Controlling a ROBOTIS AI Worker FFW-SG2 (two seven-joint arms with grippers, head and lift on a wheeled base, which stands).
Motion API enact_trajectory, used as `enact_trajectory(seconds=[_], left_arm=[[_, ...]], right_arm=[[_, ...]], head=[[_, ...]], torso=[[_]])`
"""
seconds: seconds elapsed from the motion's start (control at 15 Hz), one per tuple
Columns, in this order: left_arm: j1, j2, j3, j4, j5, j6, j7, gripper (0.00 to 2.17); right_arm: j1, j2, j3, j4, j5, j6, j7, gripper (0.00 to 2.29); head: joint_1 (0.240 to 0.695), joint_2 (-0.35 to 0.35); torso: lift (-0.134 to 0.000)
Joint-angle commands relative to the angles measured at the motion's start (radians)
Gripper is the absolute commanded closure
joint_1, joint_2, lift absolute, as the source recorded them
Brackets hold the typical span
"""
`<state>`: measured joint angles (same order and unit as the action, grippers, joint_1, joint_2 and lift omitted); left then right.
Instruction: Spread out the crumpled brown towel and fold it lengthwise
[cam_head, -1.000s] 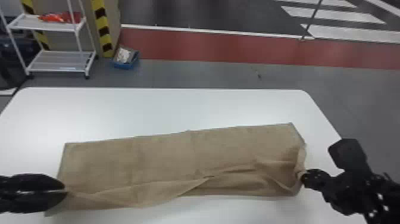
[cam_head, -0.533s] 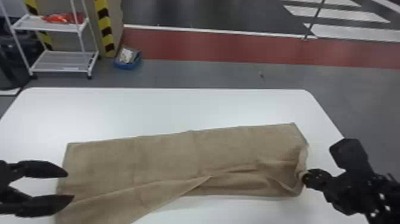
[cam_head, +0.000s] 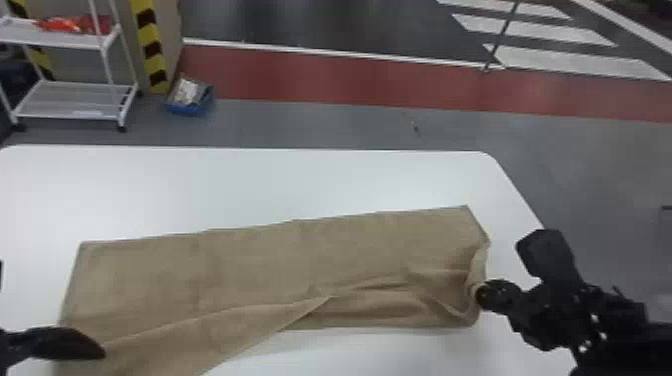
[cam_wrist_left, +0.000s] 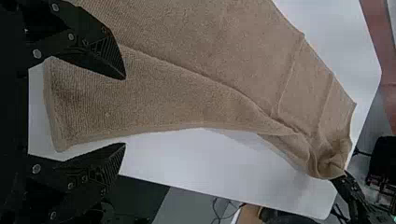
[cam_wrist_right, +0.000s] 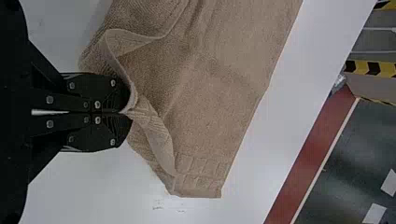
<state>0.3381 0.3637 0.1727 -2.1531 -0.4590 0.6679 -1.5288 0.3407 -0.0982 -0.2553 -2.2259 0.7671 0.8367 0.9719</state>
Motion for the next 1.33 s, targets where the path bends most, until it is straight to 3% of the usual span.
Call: enact_trajectory(seconds=[0.0, 0.4, 0.53, 0.6, 0.67, 1.0, 1.27], left_arm=[[-0.037, -0.012, -0.010, 0.033, 0.005, 0.000, 0.056, 0.45], [-0.094, -0.016, -0.088, 0.167, -0.076, -0.049, 0.150, 0.46], [-0.119, -0.017, -0.088, 0.191, -0.082, -0.067, 0.159, 1.28], [-0.126, -0.019, -0.082, 0.191, -0.081, -0.067, 0.182, 1.57], [-0.139, -0.022, -0.073, 0.190, -0.073, -0.067, 0.199, 1.66], [-0.261, -0.089, -0.059, 0.197, -0.066, -0.064, 0.217, 1.66], [-0.427, -0.157, -0.147, 0.352, -0.144, -0.070, 0.285, 1.66]], right_arm=[[0.000, 0.000, 0.004, 0.000, 0.009, 0.003, 0.001, 1.64], [-0.002, -0.003, -0.001, 0.002, 0.014, 0.003, 0.001, 1.64], [-0.006, -0.005, -0.002, 0.002, 0.014, 0.003, 0.001, 1.64], [-0.012, -0.005, -0.006, 0.002, 0.014, 0.003, 0.001, 1.64], [-0.020, -0.006, -0.007, 0.003, 0.014, 0.003, 0.001, 1.64], [-0.060, -0.003, -0.001, 0.006, 0.029, 0.022, 0.001, 1.64], [-0.094, 0.000, 0.014, 0.002, 0.049, 0.052, -0.001, 1.64]], head=[[0.695, -0.202], [0.695, -0.194], [0.695, -0.188], [0.695, -0.185], [0.695, -0.181], [0.695, -0.161], [0.695, -0.179]], torso=[[-0.125], [-0.125], [-0.125], [-0.125], [-0.125], [-0.125], [-0.125]])
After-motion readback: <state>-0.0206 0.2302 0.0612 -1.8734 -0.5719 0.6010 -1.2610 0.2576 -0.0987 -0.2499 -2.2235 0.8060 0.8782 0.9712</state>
